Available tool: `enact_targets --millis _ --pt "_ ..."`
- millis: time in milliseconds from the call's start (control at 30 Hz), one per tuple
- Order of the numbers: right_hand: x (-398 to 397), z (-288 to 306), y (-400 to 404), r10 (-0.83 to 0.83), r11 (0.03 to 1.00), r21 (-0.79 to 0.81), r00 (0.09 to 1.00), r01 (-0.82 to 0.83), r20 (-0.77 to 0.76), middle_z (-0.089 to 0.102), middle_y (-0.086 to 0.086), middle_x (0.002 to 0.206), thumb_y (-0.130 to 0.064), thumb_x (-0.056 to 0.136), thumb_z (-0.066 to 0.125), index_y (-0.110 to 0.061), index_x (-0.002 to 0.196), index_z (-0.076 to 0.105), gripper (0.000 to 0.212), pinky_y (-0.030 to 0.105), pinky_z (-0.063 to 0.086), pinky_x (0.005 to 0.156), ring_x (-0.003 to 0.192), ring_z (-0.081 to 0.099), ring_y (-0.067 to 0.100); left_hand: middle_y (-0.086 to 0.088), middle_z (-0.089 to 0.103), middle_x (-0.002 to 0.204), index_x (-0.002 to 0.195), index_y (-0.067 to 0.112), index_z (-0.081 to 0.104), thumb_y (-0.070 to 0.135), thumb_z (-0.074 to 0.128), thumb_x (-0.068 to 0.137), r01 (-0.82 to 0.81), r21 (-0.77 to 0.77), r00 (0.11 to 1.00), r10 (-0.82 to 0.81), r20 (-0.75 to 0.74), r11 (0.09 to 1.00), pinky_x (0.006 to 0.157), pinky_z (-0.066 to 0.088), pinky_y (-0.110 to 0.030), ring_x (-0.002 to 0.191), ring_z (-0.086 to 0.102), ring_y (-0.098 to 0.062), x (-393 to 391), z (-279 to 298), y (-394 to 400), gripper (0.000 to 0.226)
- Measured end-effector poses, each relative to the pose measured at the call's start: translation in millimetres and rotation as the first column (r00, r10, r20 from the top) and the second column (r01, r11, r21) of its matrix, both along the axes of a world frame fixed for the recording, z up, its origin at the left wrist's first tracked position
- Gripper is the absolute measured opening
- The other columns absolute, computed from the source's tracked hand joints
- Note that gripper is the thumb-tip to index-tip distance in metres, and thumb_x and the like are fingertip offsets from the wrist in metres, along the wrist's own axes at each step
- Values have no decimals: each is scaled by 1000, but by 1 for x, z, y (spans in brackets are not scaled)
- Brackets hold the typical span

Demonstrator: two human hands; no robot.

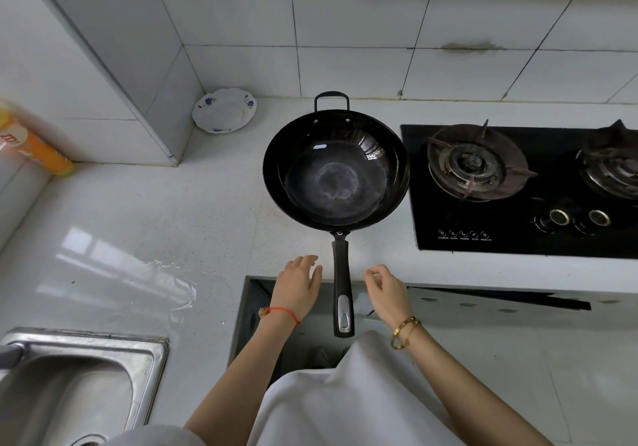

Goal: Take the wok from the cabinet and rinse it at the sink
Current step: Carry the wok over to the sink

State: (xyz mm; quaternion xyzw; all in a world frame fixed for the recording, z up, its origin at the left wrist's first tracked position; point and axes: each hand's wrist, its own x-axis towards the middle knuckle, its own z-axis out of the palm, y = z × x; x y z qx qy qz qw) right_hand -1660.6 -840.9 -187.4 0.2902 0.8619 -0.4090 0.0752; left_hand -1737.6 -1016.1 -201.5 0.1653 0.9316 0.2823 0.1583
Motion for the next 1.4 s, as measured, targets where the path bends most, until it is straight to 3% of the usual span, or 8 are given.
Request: enact_targets --millis 267,467,733,900,1000,1167,1267,1400 --pt "9 -6 1 20 1000 -11 999 -20 26 69 5 108 -27 102 40 -12 112 62 28 12 33 49 68 56 9 -4 57 135 136 16 50 32 38 102 -35 -72 999 31 -45 997 106 44 -37 123 53 -21 15 -3 -8 39" --pt "5 2 -9 21 997 -75 1000 -22 -16 52 -9 62 -27 102 38 -11 110 63 30 14 29 42 49 42 7 -5 56 133 137 20 48 32 39 102 -62 -11 998 62 -4 998 100 50 -41 114 59 -21 15 -1 -7 38" --pt "-10 17 -32 54 984 -172 997 -44 53 63 -3 85 -43 100 39 -13 107 56 35 22 40 57 73 57 11 -7 56 134 138 16 48 41 33 102 -64 89 995 57 84 994 101 48 -41 120 56 -22 7 10 19 46" --pt "-19 19 -42 46 963 -267 996 -23 79 64 7 78 -32 95 51 -8 96 55 24 24 43 54 65 56 15 -8 61 124 130 13 55 43 36 102 -95 169 979 62 192 981 93 49 -30 108 59 -19 -8 15 32 46" --pt "-25 17 -46 0 935 -353 996 33 93 72 13 78 -24 94 51 -7 92 56 18 36 55 67 66 66 22 -8 65 118 127 12 58 43 44 99 -114 197 968 65 241 974 89 49 -28 105 61 -19 -17 14 34 43" --pt "-30 17 -51 -117 800 -571 981 184 153 63 11 63 -14 97 49 -4 85 56 17 45 59 65 57 64 29 -8 67 114 125 12 59 44 52 95 -102 194 939 30 343 976 82 46 -23 92 59 -13 -26 13 35 44" --pt "-32 20 -55 -164 755 -606 968 248 191 56 9 59 -13 98 48 -2 83 54 19 37 57 56 50 62 26 -4 68 100 113 11 63 42 55 95 -107 208 921 19 389 972 77 44 -21 89 59 -14 -29 15 36 37" --pt "-33 21 -62 -242 750 -579 948 319 208 52 6 54 -17 96 50 -3 76 54 25 26 49 42 40 55 20 4 51 65 67 17 50 38 59 93 -141 208 898 37 438 968 60 35 -22 65 48 -11 -32 16 38 35"
